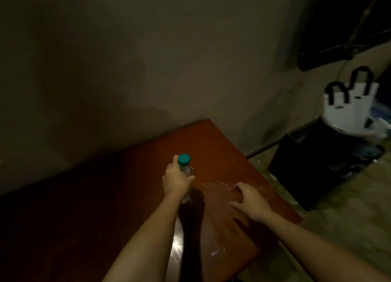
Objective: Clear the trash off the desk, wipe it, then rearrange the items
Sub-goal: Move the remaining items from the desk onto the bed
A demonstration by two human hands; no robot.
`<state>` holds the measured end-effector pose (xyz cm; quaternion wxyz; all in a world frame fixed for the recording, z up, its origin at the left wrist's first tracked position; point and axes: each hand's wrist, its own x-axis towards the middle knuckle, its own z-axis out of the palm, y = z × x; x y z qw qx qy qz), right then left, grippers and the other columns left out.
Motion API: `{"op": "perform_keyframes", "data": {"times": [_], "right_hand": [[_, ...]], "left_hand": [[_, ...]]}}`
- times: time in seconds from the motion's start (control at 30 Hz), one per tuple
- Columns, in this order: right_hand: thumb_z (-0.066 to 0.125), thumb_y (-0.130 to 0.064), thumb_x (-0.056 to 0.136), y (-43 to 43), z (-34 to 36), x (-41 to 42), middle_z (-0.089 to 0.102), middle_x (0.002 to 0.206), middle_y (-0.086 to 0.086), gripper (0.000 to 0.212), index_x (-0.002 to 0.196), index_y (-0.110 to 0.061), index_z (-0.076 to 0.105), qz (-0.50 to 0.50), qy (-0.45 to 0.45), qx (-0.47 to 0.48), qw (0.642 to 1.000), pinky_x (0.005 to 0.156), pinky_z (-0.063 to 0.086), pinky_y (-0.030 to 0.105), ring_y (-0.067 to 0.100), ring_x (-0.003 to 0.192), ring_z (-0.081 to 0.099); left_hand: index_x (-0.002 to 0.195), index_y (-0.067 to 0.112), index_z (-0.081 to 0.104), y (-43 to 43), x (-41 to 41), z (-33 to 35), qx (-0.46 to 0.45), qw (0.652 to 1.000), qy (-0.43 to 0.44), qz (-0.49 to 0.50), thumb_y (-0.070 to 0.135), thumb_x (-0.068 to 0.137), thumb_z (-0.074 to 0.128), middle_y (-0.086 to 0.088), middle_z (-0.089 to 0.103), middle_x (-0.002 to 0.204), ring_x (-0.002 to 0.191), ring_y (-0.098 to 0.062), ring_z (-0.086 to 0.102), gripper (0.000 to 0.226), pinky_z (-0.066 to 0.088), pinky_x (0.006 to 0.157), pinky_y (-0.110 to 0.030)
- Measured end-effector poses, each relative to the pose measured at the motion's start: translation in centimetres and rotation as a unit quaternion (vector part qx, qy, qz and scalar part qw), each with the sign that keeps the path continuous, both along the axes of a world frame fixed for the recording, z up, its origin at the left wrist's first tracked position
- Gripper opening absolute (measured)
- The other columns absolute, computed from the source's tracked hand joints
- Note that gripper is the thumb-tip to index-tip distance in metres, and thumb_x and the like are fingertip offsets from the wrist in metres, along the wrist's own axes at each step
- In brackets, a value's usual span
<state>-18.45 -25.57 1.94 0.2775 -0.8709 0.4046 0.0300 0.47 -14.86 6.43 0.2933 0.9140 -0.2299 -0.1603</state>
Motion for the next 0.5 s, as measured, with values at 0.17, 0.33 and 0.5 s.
{"op": "perform_keyframes", "data": {"times": [0.17, 0.33, 0.5], "right_hand": [[0.068, -0.045, 0.082, 5.0, 0.5, -8.6, 0.049, 0.13, -0.003, 0.058, 0.131, -0.025, 0.043, -0.073, 0.023, 0.019, 0.997, 0.097, 0.044, 0.033, 0.016, 0.119, 0.047], [0.073, -0.037, 0.08, 8.7, 1.1, -18.0, 0.053, 0.125, 0.004, 0.055, 0.125, -0.017, 0.049, -0.177, -0.005, 0.043, 0.983, 0.096, 0.042, 0.029, 0.02, 0.116, 0.051], [0.072, -0.035, 0.081, 11.7, 2.1, -28.0, 0.052, 0.132, 0.008, 0.062, 0.132, -0.011, 0.047, -0.295, -0.015, 0.041, 0.955, 0.095, 0.037, 0.024, 0.02, 0.121, 0.049]], "left_hand": [[0.139, 0.025, 0.035, 1.6, -6.6, -0.4, 0.003, 0.995, -0.011, -0.098, 0.026, 0.075, 0.079, -0.004, 0.055, 0.126, 0.115, -0.025, 0.058, 0.078, 0.052, 0.091, -0.042], [0.133, 0.028, 0.037, 0.4, -14.9, -0.3, -0.018, 0.973, -0.008, -0.23, 0.03, 0.073, 0.079, -0.002, 0.058, 0.116, 0.104, -0.024, 0.06, 0.074, 0.054, 0.085, -0.044], [0.135, 0.031, 0.037, -1.2, -25.1, -0.4, -0.005, 0.934, 0.028, -0.357, 0.033, 0.07, 0.08, 0.001, 0.056, 0.115, 0.103, -0.023, 0.06, 0.078, 0.054, 0.085, -0.044]]}}
